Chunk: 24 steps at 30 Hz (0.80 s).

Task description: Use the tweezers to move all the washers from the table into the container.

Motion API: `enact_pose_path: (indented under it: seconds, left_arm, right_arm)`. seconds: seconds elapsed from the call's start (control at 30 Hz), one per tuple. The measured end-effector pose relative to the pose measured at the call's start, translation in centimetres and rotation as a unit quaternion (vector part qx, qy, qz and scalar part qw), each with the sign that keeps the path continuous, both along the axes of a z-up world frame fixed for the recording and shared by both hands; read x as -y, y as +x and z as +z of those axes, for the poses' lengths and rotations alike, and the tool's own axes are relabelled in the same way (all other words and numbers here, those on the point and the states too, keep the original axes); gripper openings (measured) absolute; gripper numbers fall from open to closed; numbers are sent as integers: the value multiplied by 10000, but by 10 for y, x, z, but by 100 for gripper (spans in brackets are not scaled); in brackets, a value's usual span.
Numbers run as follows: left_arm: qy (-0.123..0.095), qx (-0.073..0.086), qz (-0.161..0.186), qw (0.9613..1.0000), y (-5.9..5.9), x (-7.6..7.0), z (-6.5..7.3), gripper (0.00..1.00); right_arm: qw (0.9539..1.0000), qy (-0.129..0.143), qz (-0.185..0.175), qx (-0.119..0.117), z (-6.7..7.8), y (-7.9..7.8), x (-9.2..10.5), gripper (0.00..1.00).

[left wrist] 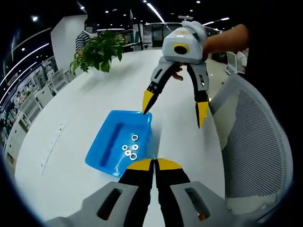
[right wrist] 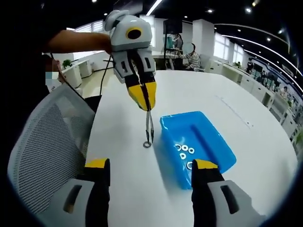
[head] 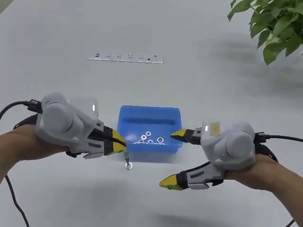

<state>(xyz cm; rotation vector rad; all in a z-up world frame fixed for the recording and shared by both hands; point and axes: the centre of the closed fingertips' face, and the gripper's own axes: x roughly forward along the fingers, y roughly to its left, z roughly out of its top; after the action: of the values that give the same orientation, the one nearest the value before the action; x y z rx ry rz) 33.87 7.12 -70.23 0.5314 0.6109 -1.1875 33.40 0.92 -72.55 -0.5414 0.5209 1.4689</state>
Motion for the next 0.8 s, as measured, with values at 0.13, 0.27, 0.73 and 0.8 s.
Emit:
enact_pose_path:
  seconds: [0.13,0.27,0.73,0.8]
  left_arm:
    - [25,-19,-58,10000,-1,0,-1,6]
    - [31,-29,-84,10000,-1,1,-1,6]
    - [115,-62,-193,9997,0,2,-1,6]
    - [118,-74,-189,9997,0,2,-1,6]
  right_arm:
    - [9997,-18,241,24,-1,1,-11,57]
    - [9991,-13,415,66,-2,1,-21,52]
    - [9947,-137,1014,142,-9,-1,-50,36]
    - [9943,-111,1049,121,-9,-1,-54,35]
